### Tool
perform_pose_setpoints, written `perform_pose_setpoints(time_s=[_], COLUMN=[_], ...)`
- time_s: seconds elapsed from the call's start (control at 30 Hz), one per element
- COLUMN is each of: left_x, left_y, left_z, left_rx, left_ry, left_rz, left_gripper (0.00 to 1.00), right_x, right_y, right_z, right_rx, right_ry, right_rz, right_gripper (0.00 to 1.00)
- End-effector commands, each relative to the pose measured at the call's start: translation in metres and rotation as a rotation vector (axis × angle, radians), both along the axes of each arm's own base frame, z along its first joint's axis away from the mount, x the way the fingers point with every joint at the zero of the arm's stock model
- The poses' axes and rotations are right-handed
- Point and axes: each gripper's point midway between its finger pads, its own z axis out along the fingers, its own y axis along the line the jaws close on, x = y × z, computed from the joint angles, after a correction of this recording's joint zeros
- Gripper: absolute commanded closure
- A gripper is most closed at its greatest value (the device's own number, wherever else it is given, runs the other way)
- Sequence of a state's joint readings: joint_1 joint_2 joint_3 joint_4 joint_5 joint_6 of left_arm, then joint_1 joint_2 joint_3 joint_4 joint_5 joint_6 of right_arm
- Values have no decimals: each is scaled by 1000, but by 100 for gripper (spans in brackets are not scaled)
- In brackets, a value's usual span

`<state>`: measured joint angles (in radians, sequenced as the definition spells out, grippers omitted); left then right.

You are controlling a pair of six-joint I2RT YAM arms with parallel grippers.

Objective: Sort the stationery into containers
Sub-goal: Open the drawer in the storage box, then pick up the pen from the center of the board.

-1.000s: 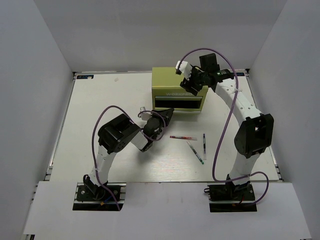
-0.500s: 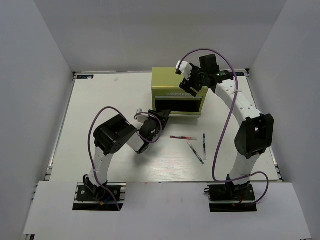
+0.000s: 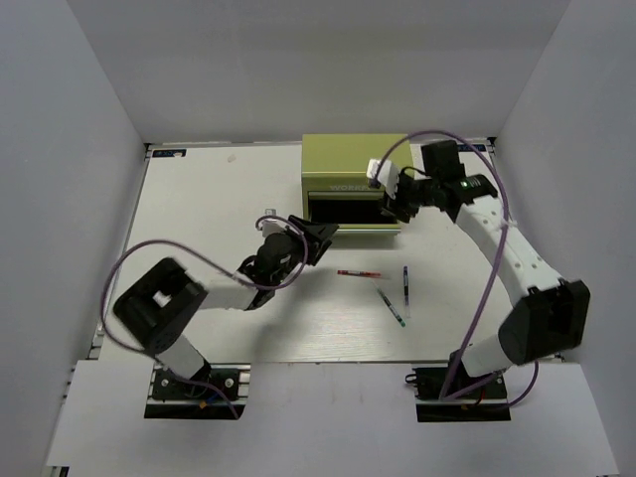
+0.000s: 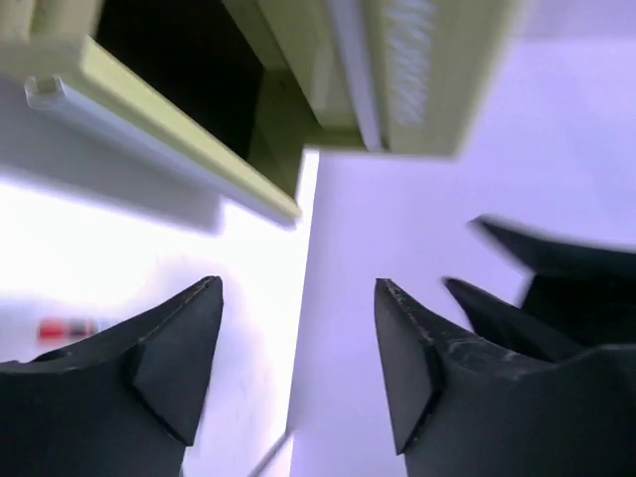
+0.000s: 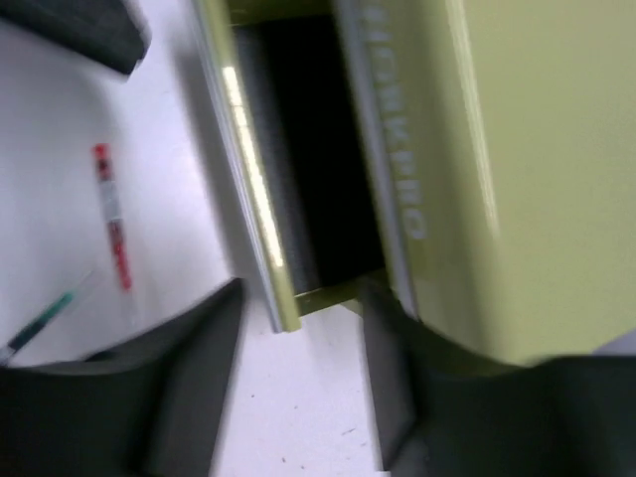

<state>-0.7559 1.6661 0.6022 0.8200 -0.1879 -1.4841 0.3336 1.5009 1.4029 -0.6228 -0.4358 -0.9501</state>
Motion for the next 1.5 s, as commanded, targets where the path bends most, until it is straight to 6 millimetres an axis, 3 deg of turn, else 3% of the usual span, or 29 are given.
perform_pose_setpoints(time_s=[0.0, 0.03, 0.07, 0.1, 0.13, 0.23, 0.33, 0.37, 0.4, 0.57, 0.63, 0.9, 1.13, 1.33, 1.43, 1.47], left_x=[-38, -53, -56, -61, -72, -84, -90, -96, -97, -111, -112, -124, -126, -119, -114, -115], left_y=[23, 41, 54, 63, 76, 96, 109, 121, 124, 155, 160, 168, 168, 157, 147, 145], left_z=[-2, -27, -27, -10, -25, -22, -17, -23, -17, -17, -8, -7, -6, 0, 7, 4], left_rx=[129, 192, 206, 175, 200, 238, 329, 385, 398, 533, 545, 573, 567, 582, 599, 617], left_ry=[60, 127, 123, 83, 103, 90, 77, 106, 115, 184, 177, 196, 173, 112, 75, 66], left_rz=[-78, -67, -26, -8, 3, 26, 28, 40, 49, 95, 100, 82, 69, 23, -14, -39], left_gripper=[29, 34, 35, 36, 36, 38, 19, 7, 1, 1, 1, 1, 1, 1, 1, 1], right_x=[-68, -81, -91, -100, -103, -106, -113, -111, -115, -109, -107, -83, -95, -112, -124, -125], right_y=[8, 9, 12, 12, 11, 10, 16, 14, 20, 33, 38, 47, 41, 31, 28, 29], right_z=[-9, -23, -27, -38, -47, -67, -93, -101, -112, -144, -159, -185, -204, -218, -221, -217], right_rx=[48, 52, 61, 65, 62, 44, 6, -18, -29, -66, -112, -179, -228, -251, -251, -248], right_ry=[71, 105, 125, 164, 193, 241, 263, 280, 285, 299, 283, 229, 274, 320, 362, 367], right_rz=[212, 254, 282, 288, 279, 250, 253, 210, 224, 167, 154, 54, 71, 78, 99, 108], right_gripper=[52, 63, 65, 65, 65, 59, 49, 49, 49, 45, 45, 45, 52, 67, 78, 86])
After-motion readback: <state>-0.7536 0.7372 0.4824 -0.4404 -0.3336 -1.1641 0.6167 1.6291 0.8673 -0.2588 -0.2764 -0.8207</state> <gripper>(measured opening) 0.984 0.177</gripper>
